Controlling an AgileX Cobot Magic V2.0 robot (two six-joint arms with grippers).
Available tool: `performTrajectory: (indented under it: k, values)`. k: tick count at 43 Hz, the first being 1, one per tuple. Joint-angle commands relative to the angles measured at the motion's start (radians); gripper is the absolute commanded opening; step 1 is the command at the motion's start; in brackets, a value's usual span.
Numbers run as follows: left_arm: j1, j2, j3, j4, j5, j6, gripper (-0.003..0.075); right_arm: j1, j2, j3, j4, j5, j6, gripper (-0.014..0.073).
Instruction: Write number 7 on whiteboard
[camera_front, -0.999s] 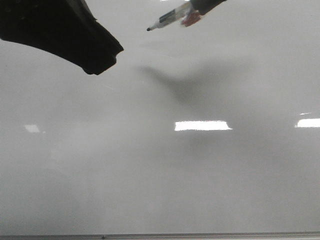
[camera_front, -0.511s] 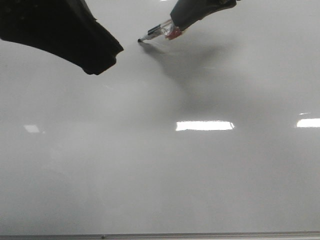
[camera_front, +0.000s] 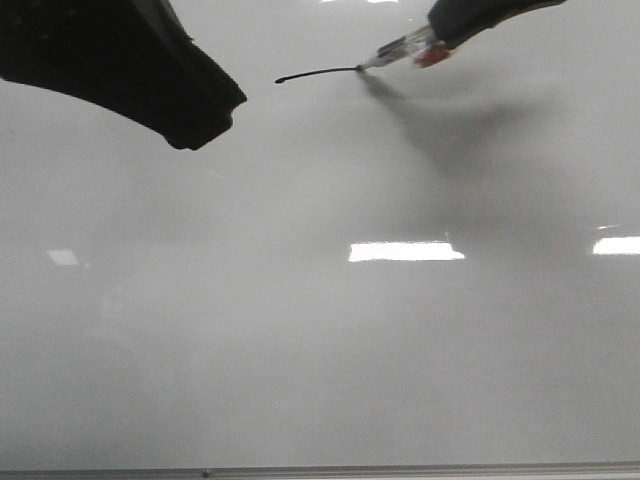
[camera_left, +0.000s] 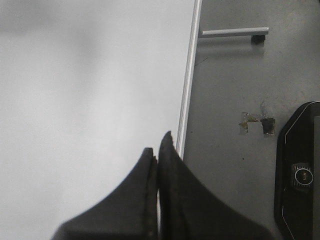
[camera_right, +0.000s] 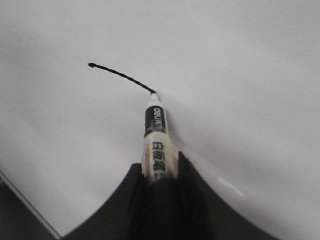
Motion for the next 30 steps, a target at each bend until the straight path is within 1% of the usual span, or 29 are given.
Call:
performTrajectory:
  k: [1,5,12,20,30]
  values:
    - [-0.004,-0.02,-0.033,-0.021,-0.059,-0.01,-0.002,-0.061,-0.049,-0.001,-0.014,-0.06,-0.009,-0.0058]
    - [-0.004,-0.02,-0.033,-0.021,-0.059,-0.01,-0.002,-0.072,-0.048,0.0,-0.015,-0.047,-0.009,-0.0058]
    - [-0.004,-0.02,-0.033,-0.021,-0.059,-0.01,-0.002,-0.051,-0.045,0.003,-0.029,-0.002,-0.009,-0.0058]
    - [-0.004,-0.02,-0.033,-0.021,-0.059,-0.01,-0.002,0.009,-0.022,0.054,-0.035,0.007,-0.009,-0.0058]
    - [-0.004,-0.02,-0.033,-0.021,-0.059,-0.01,-0.002,0.101,0.06,0.128,-0.035,-0.001,-0.009,-0.0058]
